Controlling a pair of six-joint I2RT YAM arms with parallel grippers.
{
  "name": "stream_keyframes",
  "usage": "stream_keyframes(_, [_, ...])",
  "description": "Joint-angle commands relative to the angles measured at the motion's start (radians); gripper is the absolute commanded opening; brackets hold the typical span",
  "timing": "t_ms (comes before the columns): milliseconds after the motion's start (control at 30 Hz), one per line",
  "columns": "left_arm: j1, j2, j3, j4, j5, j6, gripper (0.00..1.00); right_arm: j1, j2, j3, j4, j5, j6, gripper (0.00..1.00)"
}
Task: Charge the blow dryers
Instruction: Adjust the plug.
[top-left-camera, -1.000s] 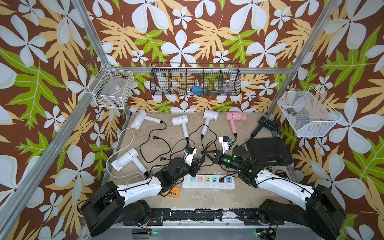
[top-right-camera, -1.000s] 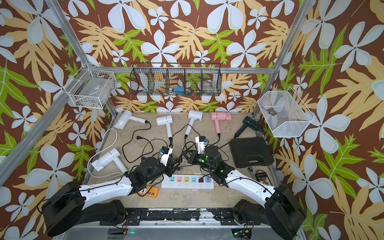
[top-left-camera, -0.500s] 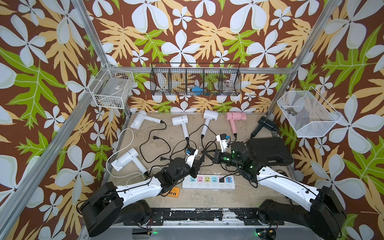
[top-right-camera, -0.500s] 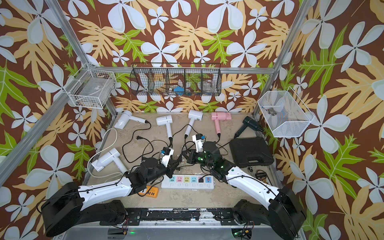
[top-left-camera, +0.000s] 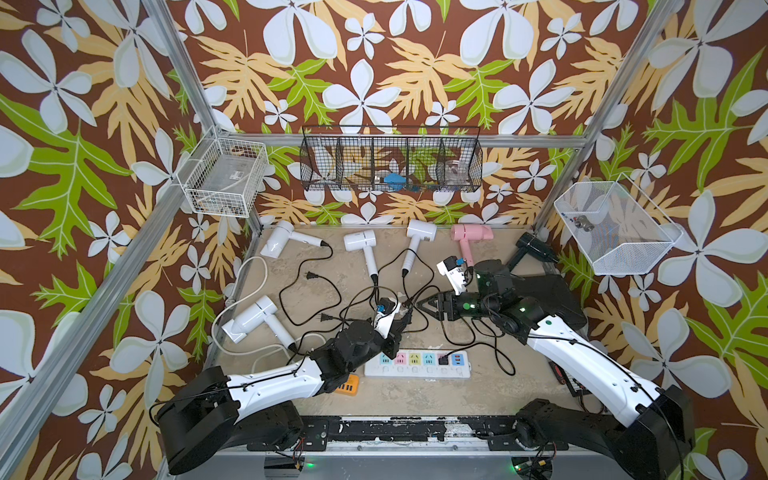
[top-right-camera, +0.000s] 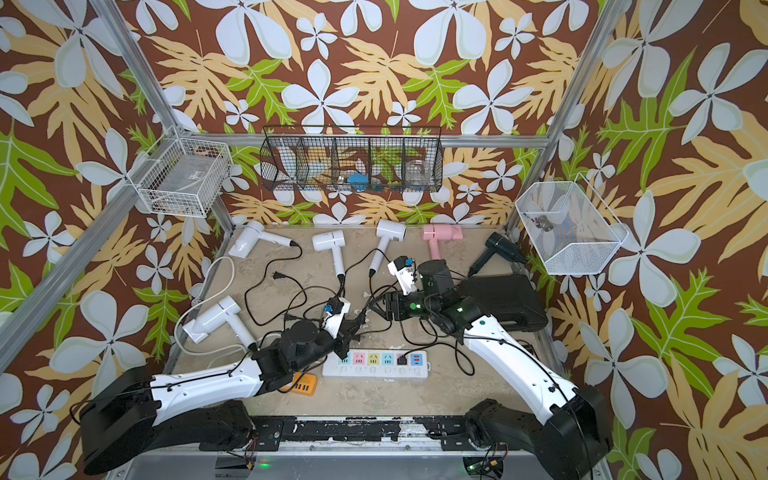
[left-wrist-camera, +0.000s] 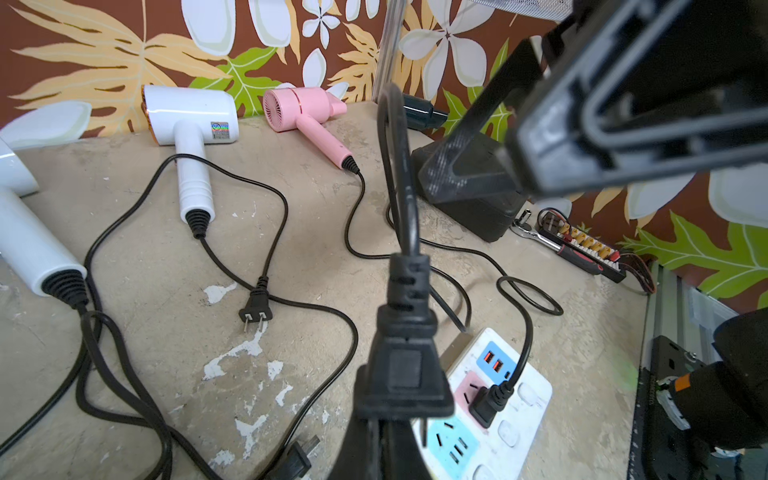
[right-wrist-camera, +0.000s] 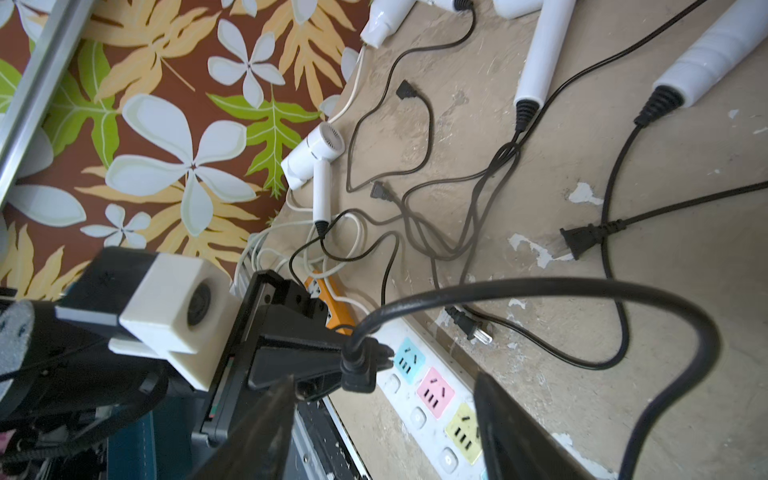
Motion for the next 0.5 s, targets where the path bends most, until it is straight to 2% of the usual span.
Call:
stream_keyframes(0, [-0.020, 0.009, 0.012, -0.008, -0.056, 0.052, 0.00, 0.001, 0.010, 0.021, -0.111, -0.061, -0.106, 0.75])
stream_keyframes(267, [-0.061, 0.033, 0.025, -0.011, -0.086, 0.086, 0.00, 0.001, 0.058, 0.064, -0.185, -0.057, -0.177, 0.59])
stream_keyframes(467, [-0.098, 0.059, 0.041, -0.018, -0.123, 0.114, 0.00, 0.001, 0.102, 0.078, -0.188, -0.083, -0.187, 0.51])
